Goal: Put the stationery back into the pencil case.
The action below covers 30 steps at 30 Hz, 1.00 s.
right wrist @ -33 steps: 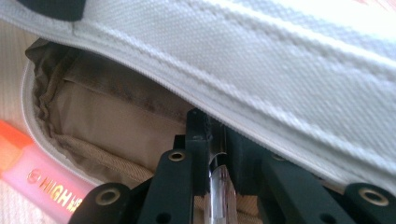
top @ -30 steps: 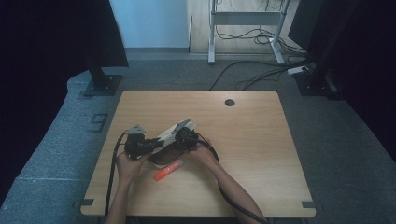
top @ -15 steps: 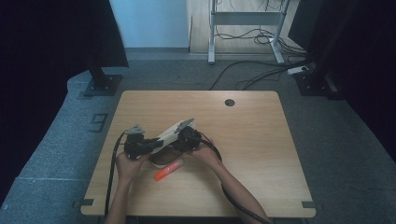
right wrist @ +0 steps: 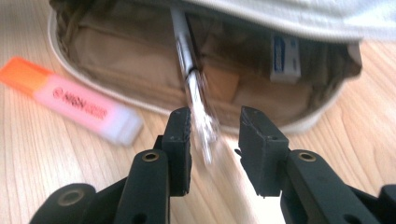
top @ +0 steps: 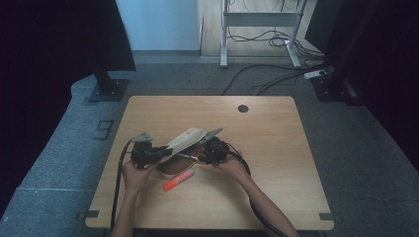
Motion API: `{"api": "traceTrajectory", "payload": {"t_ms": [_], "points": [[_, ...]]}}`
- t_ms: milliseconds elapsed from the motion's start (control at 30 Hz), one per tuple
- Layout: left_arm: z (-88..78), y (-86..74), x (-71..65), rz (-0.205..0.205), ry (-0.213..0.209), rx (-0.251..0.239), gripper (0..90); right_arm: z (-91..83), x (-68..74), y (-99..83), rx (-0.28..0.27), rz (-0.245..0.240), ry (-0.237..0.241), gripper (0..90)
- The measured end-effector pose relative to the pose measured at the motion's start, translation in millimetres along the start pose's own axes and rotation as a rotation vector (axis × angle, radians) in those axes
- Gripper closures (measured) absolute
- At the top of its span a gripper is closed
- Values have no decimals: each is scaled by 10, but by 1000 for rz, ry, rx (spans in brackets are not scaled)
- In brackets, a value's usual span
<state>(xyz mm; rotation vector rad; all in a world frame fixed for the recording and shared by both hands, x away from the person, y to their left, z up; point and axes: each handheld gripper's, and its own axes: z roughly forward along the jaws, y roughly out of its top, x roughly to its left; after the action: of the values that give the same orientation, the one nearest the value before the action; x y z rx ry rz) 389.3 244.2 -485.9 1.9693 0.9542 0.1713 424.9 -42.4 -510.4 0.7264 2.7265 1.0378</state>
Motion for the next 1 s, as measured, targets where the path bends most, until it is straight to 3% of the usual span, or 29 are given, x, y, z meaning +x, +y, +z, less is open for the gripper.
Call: {"api": "traceTrajectory", "payload": {"t_ms": [233, 433, 633, 1000], "points": [[1, -1, 1, -1, -1, 1, 760, 6, -7, -202, 11, 31, 11, 653], [2, -2, 0, -3, -3, 0, 760, 63, -19, -269, 15, 42, 19, 708], [0, -1, -3, -3, -5, 1, 761, 93, -34, -266, 5, 34, -2, 839], [10, 0, -11, -2, -8, 2, 760, 58, -105, -106, -33, 24, -49, 846]]}}
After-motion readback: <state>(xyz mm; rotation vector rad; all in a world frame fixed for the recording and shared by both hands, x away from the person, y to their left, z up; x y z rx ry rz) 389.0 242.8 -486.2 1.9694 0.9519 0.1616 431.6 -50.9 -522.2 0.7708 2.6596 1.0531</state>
